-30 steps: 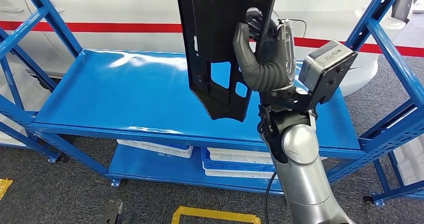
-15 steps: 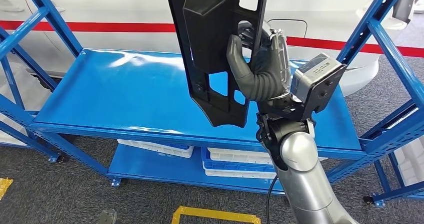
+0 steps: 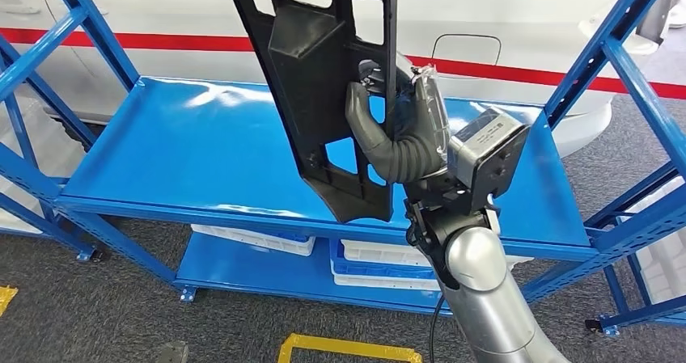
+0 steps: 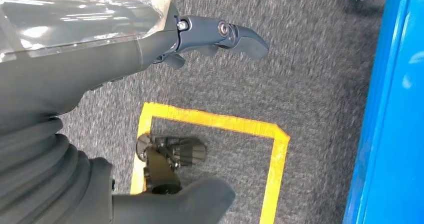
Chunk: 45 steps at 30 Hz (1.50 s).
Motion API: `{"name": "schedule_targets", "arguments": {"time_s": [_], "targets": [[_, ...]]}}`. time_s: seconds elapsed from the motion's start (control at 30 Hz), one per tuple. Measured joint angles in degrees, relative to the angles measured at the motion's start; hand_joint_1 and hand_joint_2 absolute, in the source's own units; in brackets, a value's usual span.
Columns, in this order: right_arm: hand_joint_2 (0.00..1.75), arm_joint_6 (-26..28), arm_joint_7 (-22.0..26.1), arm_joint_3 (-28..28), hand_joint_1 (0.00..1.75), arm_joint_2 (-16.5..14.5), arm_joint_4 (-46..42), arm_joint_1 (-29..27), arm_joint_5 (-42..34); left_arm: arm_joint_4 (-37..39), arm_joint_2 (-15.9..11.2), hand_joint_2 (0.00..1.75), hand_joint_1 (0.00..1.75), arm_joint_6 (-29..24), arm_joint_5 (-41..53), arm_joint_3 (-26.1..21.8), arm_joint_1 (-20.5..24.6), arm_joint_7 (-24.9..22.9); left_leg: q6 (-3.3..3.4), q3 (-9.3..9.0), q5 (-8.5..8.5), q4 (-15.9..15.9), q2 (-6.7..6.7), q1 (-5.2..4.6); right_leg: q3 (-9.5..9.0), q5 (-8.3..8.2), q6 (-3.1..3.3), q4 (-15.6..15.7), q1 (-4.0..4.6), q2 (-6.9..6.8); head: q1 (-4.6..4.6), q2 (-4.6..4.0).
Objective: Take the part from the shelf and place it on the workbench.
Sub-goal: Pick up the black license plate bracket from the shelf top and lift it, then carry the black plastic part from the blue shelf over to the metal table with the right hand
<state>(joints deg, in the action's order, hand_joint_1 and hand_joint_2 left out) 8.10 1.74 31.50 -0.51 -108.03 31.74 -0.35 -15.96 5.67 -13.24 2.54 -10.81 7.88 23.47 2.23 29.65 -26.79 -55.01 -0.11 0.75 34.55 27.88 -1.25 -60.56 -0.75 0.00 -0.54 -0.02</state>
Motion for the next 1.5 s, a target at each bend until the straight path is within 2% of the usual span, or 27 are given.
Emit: {"name": "schedule_targets", "arguments": {"time_s": [0.07,0.13,0.17,0.23,0.3,0.33,0.47,0.53,0.6,0.63,0.67,0.7,0.77,0.83,0.87,0.93,0.97,1.03,1.1,1.17,1.2,1.23,1.3,1.37,1.43,1.47,1.5], "targets": [[1.75,-0.01,0.01,0.19,1.75,0.19,-0.13,-0.21,-0.05,0.02,0.09,1.75,0.00,0.01,-0.02,-0.01,-0.02,0.02,0.29,-0.20,0.23,0.32,0.15,0.14,3.90,2.83,0.36,-7.41,-0.06,0.01,0.11,0.01],[1.75,-0.15,-0.02,0.34,1.75,0.46,-0.14,-0.69,-0.02,0.08,0.08,1.75,0.00,0.07,-0.05,-0.01,-0.07,0.04,0.27,-0.21,0.21,0.23,0.20,0.15,7.16,4.11,-0.05,-13.07,-0.23,0.02,0.11,0.00],[1.75,-0.32,-0.03,0.40,1.75,0.60,-0.14,-0.85,0.24,0.11,0.09,1.75,0.00,0.10,-0.06,-0.01,-0.10,0.07,0.17,-0.21,0.13,0.14,0.16,0.22,7.25,3.27,-0.63,-12.72,-0.39,0.01,0.11,0.00],[1.75,-0.59,-0.04,0.57,1.75,0.80,-0.19,-0.92,2.41,0.18,0.13,1.75,0.00,0.19,-0.07,-0.01,-0.13,0.17,-0.39,-0.16,-0.35,-0.43,0.03,0.48,4.40,-0.32,-2.03,-5.92,-0.94,-0.14,0.14,-0.01],[1.75,-0.47,-0.21,0.80,1.75,1.13,-0.37,-1.00,8.39,0.22,0.15,1.75,0.00,0.14,-0.11,-0.01,-0.11,0.29,-1.31,0.30,-1.13,-1.51,-0.15,0.45,1.17,-2.66,-2.32,0.10,-0.91,0.03,0.18,-0.01],[1.75,-0.39,-0.45,0.95,1.75,1.36,-0.50,-1.13,12.39,0.25,0.15,1.75,0.00,0.08,-0.13,-0.01,-0.12,0.35,-1.71,0.54,-1.48,-2.06,-0.24,0.38,0.51,-2.78,-1.92,1.25,-0.88,0.17,0.17,-0.01],[1.75,-1.17,-1.56,1.59,1.75,2.09,-0.86,-1.81,26.54,0.35,0.21,1.75,0.00,-0.16,-0.15,0.01,-0.19,0.48,-2.51,1.20,-2.96,-3.71,-0.28,0.69,0.86,-2.51,-0.18,1.09,-0.95,0.44,-0.19,0.01],[1.75,-2.94,-2.96,1.97,1.75,2.35,-1.09,-1.82,34.55,0.36,0.27,1.75,0.00,-0.33,-0.14,0.03,-0.16,0.55,-2.83,3.17,-6.59,-8.63,-0.13,0.84,1.13,-2.81,0.64,1.18,-0.91,0.41,-0.28,0.01],[1.75,-5.31,-4.78,2.48,1.75,2.92,-1.25,-1.83,42.44,0.40,0.30,1.75,0.00,-0.49,-0.14,0.03,-0.16,0.63,-2.94,6.23,-10.46,-16.07,-0.07,0.84,1.63,-3.16,1.30,1.16,-0.51,0.36,-0.32,0.00],[1.75,-6.23,-5.48,2.74,1.75,3.27,-1.27,-1.89,45.17,0.42,0.30,1.75,0.00,-0.54,-0.14,0.03,-0.17,0.66,-2.85,7.15,-11.17,-18.42,-0.07,0.82,1.94,-3.39,1.61,1.14,-0.26,0.34,-0.31,0.00],[1.75,-6.79,-5.94,2.96,1.75,3.61,-1.27,-1.94,46.89,0.44,0.30,1.75,0.00,-0.55,-0.14,0.03,-0.17,0.67,-2.63,7.11,-10.74,-18.77,-0.07,0.80,2.25,-3.63,1.85,1.14,-0.02,0.34,-0.31,0.00],[1.75,-7.06,-6.19,3.12,1.75,3.89,-1.30,-1.99,47.78,0.44,0.30,1.75,0.00,-0.55,-0.14,0.03,-0.17,0.68,-2.26,5.92,-9.34,-16.90,-0.07,0.74,2.53,-3.90,2.02,1.14,0.21,0.35,-0.30,0.00],[1.75,-7.18,-6.36,3.25,1.75,4.26,-1.47,-1.95,48.41,0.43,0.27,1.75,0.00,-0.55,-0.14,0.03,-0.08,0.71,-1.17,1.26,-6.24,-9.13,-0.07,0.36,2.85,-4.49,2.03,1.17,0.46,0.39,-0.26,0.01],[1.75,-7.39,-6.74,3.39,1.75,4.57,-1.69,-1.77,49.83,0.43,0.27,1.75,0.00,-0.55,-0.14,0.04,0.03,0.77,-0.44,-1.74,-4.67,-3.87,-0.02,-0.32,2.89,-5.14,1.52,1.35,0.44,0.33,-0.27,0.00],[1.75,-7.63,-7.09,3.49,1.75,4.73,-1.75,-1.64,51.48,0.43,0.27,1.75,0.00,-0.55,-0.14,0.05,0.07,0.79,-0.26,-1.91,-4.54,-3.20,0.01,-0.66,2.90,-5.52,1.10,1.49,0.29,0.24,-0.31,0.00],[1.75,-8.25,-8.03,3.68,1.75,5.10,-1.77,-1.30,56.53,0.44,0.32,1.75,0.00,-0.55,-0.18,0.06,0.06,0.73,0.14,-1.40,-3.24,-2.55,0.06,-0.91,3.02,-6.22,0.30,1.83,0.14,0.10,-0.42,-0.01],[1.75,-8.55,-8.44,3.74,1.75,5.33,-1.77,-1.07,59.38,0.44,0.35,1.75,0.00,-0.54,-0.20,0.08,0.06,0.66,0.38,-1.07,-2.39,-1.95,0.19,-0.84,3.49,-5.81,0.19,1.62,0.21,0.08,-0.38,0.00],[1.75,-9.07,-9.02,3.86,1.75,5.82,-1.73,-0.34,64.64,0.45,0.42,1.75,0.00,-0.53,-0.30,0.15,0.04,0.49,0.86,0.12,-0.37,-0.92,0.51,-0.56,5.14,-2.27,0.68,-1.70,0.37,0.07,-0.12,0.01],[1.75,-9.43,-9.23,4.09,1.75,6.22,-1.66,0.41,69.03,0.46,0.47,1.75,0.00,-0.51,-0.50,0.26,-0.10,0.37,1.07,1.80,1.07,-0.92,0.68,-0.68,6.99,2.40,1.02,-8.74,0.21,0.08,0.11,0.00],[1.75,-9.93,-9.27,4.44,1.75,6.60,-1.50,0.76,72.34,0.50,0.56,1.75,0.00,-0.44,-0.72,0.31,-0.25,0.28,0.93,3.61,2.27,-1.13,0.79,-0.71,6.80,3.50,0.10,-13.28,0.00,0.08,0.15,0.00],[1.75,-10.24,-9.27,4.62,1.75,6.76,-1.38,0.84,73.40,0.52,0.60,1.75,0.00,-0.40,-0.84,0.32,-0.32,0.25,0.80,4.44,2.77,-1.29,0.82,-0.68,5.38,2.74,-0.60,-12.73,-0.08,0.07,0.18,0.00],[1.75,-10.49,-9.26,4.80,1.75,6.86,-1.25,0.93,74.02,0.54,0.63,1.75,0.00,-0.38,-0.97,0.32,-0.40,0.23,0.61,5.17,3.20,-1.51,0.83,-0.64,3.10,1.68,-1.21,-10.25,-0.17,0.05,0.16,0.01],[1.75,-10.70,-9.26,5.15,1.75,6.96,-1.07,1.12,75.00,0.58,0.67,1.75,0.00,-0.38,-1.16,0.32,-0.60,0.25,0.08,6.45,3.82,-2.27,0.79,-0.68,-2.55,1.32,-1.47,-2.18,-0.21,0.00,0.16,0.01],[1.75,-10.79,-9.26,5.50,1.75,7.08,-0.96,1.18,75.71,0.62,0.68,1.75,0.00,-0.38,-1.18,0.31,-0.82,0.33,-0.57,7.24,4.45,-2.93,0.79,-0.82,-5.54,2.13,-0.90,2.69,0.12,0.02,0.06,0.01],[1.75,-10.84,-9.26,5.80,1.75,7.26,-0.76,1.14,76.05,0.75,0.68,1.75,0.00,-0.38,-1.18,0.30,-1.04,0.42,-1.18,7.57,5.07,-3.06,0.74,-0.75,-5.29,1.76,-0.04,3.12,0.10,0.02,-0.03,0.01],[1.75,-10.86,-9.26,5.94,1.75,7.32,-0.64,1.18,76.14,0.82,0.67,1.75,0.00,-0.38,-1.18,0.30,-1.13,0.45,-1.50,7.89,4.58,-3.42,0.61,-0.62,-4.99,1.30,0.48,3.18,-0.14,-0.02,-0.04,0.01],[1.75,-10.87,-9.26,6.04,1.75,7.34,-0.56,1.24,76.21,0.87,0.67,1.75,0.00,-0.38,-1.18,0.30,-1.21,0.46,-1.83,8.45,3.02,-4.61,0.46,-0.45,-4.52,0.76,1.12,3.28,-0.41,-0.09,-0.16,0.01]]}}
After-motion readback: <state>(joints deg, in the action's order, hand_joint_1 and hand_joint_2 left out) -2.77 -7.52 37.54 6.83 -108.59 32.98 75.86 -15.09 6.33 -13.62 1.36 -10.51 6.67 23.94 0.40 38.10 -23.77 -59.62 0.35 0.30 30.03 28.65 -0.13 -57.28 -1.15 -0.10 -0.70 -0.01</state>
